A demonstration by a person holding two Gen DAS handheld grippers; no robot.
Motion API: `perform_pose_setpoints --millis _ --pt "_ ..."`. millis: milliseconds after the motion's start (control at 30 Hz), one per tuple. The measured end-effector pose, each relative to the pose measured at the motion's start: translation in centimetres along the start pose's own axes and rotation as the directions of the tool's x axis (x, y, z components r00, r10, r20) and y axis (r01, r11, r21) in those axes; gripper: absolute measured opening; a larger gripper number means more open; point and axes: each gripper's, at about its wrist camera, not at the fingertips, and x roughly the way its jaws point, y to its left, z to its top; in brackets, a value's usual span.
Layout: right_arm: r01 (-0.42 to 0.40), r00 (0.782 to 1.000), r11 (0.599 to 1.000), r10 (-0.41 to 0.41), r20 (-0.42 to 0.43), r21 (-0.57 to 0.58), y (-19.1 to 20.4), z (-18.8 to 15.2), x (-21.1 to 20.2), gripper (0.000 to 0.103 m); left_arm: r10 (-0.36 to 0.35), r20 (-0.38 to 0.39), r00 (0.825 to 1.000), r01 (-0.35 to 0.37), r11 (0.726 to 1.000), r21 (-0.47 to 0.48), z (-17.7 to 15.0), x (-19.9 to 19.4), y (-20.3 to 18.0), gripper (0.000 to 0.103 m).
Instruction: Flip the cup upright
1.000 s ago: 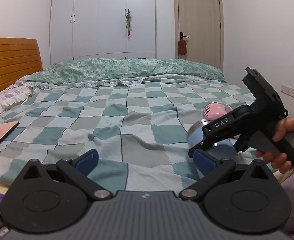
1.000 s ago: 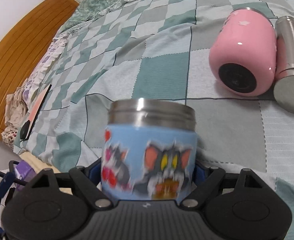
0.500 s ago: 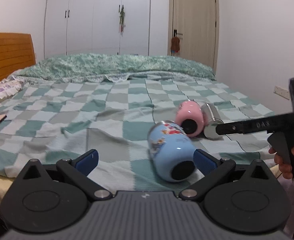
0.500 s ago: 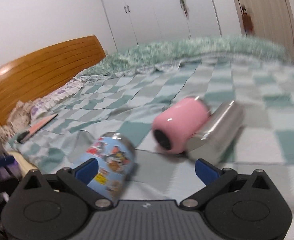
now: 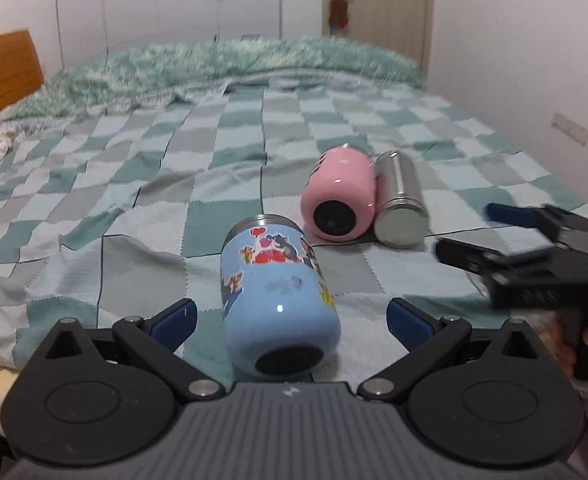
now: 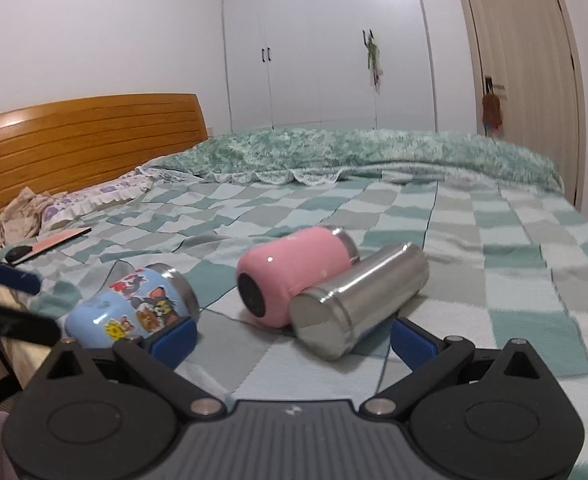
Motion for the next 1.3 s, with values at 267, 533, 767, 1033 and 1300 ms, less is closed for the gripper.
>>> perform_pose_setpoints --millis 267,533,767,1033,1300 --pt "0.017 0.999 0.996 -0.014 0.030 -0.084 -1.0 -0.1 0.1 0.103 0.065 -0.174 0.983 -0.067 0.998 -0.005 3.7 6.3 -0.7 0.103" --pt "-0.021 1.000 0.998 0.020 -0.019 -0.055 -3.0 0.2 2.2 0.103 0.122 -0.318 0.940 -0.116 0.992 0.040 6.0 10.6 -0.5 0.099" --pt "-0.014 0.999 0.999 0.013 -0.037 -0.034 -3.5 -0.1 2.9 0.103 0.088 -0.373 0.924 -0.116 0.992 -0.055 6.0 11.9 1.2 0.086" --pt "0.031 0.999 1.000 -0.031 0.007 0.000 -3.6 -0.6 1.9 0.103 0.057 -0.209 0.976 -0.070 0.996 -0.056 4.4 7.4 1.1 0.085" --pt "0.101 0.991 0.995 -0.102 0.086 0.013 -3.6 -1.0 0.1 0.103 0.003 0.005 1.000 -0.002 0.995 -0.096 1.3 1.4 1.5 0.085"
